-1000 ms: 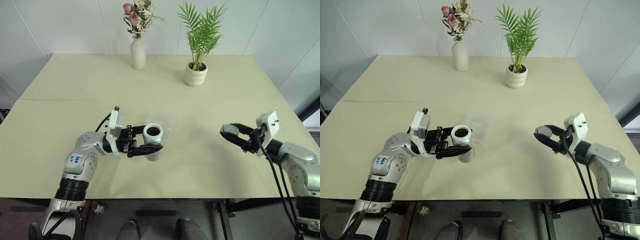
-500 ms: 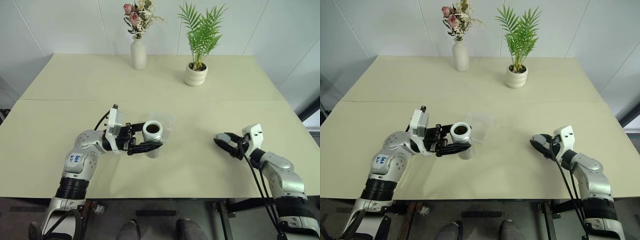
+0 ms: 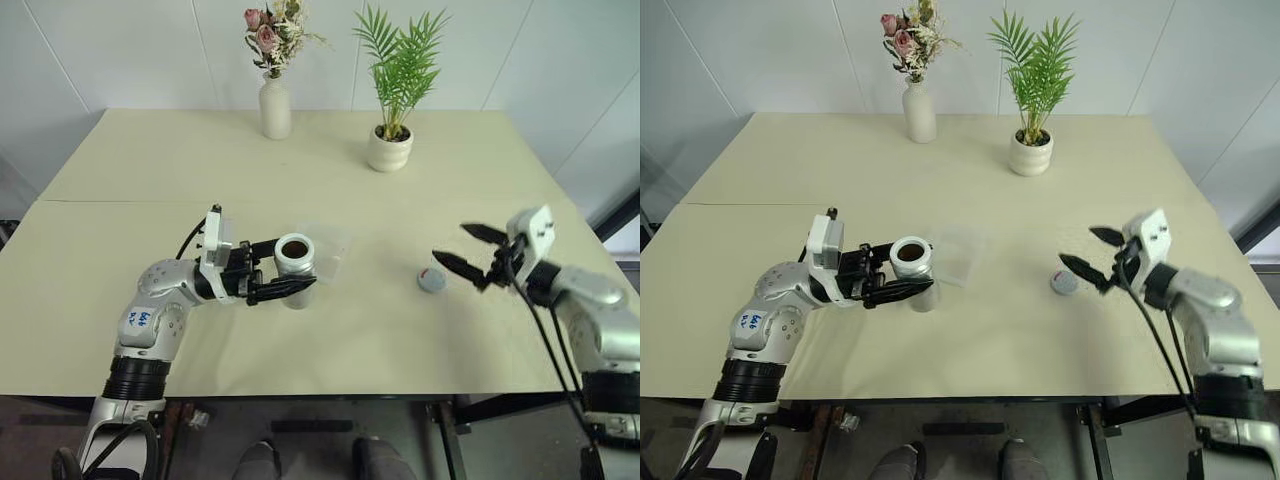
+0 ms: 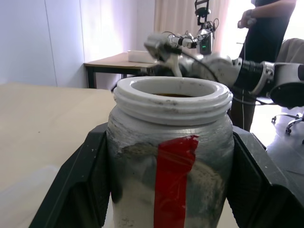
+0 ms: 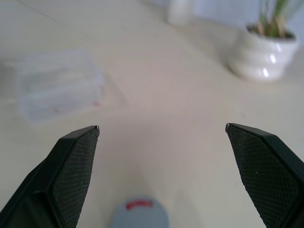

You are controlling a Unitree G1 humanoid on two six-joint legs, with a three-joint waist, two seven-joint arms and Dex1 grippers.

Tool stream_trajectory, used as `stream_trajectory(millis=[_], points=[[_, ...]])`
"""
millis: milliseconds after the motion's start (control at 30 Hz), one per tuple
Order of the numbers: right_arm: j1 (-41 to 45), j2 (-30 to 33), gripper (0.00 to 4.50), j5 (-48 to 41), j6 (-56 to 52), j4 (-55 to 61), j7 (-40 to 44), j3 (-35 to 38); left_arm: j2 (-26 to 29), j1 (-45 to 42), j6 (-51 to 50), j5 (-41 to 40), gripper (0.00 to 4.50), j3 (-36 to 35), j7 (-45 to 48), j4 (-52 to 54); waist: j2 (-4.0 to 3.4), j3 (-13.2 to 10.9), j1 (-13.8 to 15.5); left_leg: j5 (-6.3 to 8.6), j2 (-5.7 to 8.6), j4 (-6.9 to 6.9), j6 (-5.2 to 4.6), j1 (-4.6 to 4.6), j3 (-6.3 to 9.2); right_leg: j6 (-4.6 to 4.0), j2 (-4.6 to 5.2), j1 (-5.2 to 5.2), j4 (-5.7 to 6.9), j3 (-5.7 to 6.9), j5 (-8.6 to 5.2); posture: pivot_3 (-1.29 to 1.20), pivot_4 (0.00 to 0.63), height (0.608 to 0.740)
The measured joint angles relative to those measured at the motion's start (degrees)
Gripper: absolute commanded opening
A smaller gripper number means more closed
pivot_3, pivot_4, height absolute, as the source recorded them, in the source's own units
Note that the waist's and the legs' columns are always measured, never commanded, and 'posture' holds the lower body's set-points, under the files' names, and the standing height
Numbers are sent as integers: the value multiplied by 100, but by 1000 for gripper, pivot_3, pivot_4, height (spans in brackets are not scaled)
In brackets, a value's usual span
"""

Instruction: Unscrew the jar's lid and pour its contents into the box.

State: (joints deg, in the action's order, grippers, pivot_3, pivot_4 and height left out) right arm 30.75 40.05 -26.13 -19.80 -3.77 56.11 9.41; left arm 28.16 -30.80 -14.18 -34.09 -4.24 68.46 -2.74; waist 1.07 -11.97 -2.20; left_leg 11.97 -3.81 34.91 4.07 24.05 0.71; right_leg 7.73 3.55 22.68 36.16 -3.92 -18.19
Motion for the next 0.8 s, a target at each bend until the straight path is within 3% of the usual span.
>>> stream_trajectory(millis=[167, 400, 800], points=[[956, -411, 4489, -73, -356, 55, 435, -818, 129, -25, 49, -5, 2744, -277, -35, -147, 1, 0, 26, 0, 1, 7, 0, 5, -1, 1, 2, 0, -2, -1, 2, 0, 150, 740], [1346, -967, 4489, 281, -245, -742, 866, -1604, 243, -120, 286, 169, 2744, -430, -86, -710, 1, 0, 73, 3, 2, 6, -4, 16, -1, 2, 4, 1, -14, 1, 2, 0, 150, 740], [977, -874, 4489, 554, -33, -949, 762, -1496, 454, -785, 1289, 1117, 2744, -378, -512, -1572, 1, 0, 62, 4, 2, 6, -4, 13, -4, 3, 3, 4, -10, 0, 3, 0, 150, 740]])
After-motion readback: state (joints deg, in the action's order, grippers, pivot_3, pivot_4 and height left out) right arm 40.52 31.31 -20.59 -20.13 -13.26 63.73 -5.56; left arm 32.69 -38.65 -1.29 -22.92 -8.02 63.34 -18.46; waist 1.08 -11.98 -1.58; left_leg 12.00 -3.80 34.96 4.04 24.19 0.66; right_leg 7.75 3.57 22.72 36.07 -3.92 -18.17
